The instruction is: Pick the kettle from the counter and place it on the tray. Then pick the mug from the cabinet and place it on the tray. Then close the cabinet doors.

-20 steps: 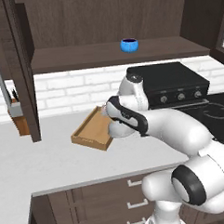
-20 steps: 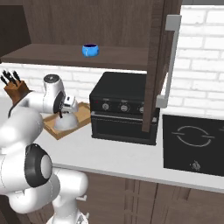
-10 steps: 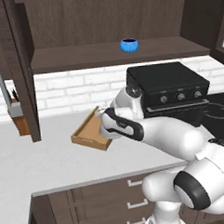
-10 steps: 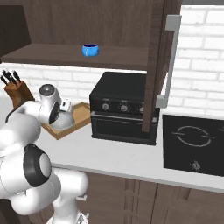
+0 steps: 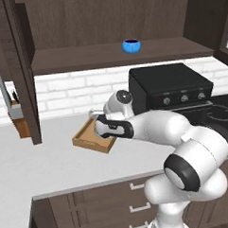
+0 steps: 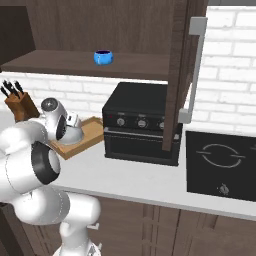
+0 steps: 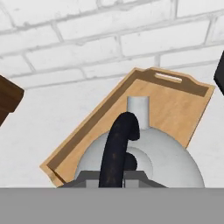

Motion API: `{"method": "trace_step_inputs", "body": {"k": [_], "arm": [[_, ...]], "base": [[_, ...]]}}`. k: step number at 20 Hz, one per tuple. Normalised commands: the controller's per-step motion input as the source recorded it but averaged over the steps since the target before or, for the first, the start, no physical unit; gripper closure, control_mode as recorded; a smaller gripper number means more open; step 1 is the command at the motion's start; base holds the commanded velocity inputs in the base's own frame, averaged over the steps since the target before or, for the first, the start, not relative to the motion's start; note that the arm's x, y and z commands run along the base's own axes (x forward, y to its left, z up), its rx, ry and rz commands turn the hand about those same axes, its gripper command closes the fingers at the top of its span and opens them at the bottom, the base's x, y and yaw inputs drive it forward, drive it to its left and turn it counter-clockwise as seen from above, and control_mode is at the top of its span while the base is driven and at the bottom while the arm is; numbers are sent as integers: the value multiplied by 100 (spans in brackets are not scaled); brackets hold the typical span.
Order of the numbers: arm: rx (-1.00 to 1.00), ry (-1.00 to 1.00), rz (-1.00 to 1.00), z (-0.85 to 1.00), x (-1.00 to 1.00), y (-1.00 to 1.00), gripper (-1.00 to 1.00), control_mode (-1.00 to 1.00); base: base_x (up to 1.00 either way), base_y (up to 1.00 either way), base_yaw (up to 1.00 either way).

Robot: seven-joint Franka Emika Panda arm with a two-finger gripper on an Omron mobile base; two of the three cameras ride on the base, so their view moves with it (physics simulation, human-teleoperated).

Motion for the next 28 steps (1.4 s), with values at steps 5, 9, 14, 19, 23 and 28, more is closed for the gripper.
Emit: {"method": "trace_step_inputs", "body": {"k": [5,9,14,19,23,28], "arm": [[0,-2,-8,0,44,4,100,-100],[0,0,-8,0,42,0,100,-100],[0,0,-7,0,40,0,100,-100],[0,-1,-6,-6,39,0,100,-100],[1,-3,-5,-11,34,0,100,-100],[1,0,-5,-8,22,0,100,-100]], "base": [[0,0,0],[0,0,0],[0,0,0],[0,0,0],[0,0,0],[0,0,0]]}}
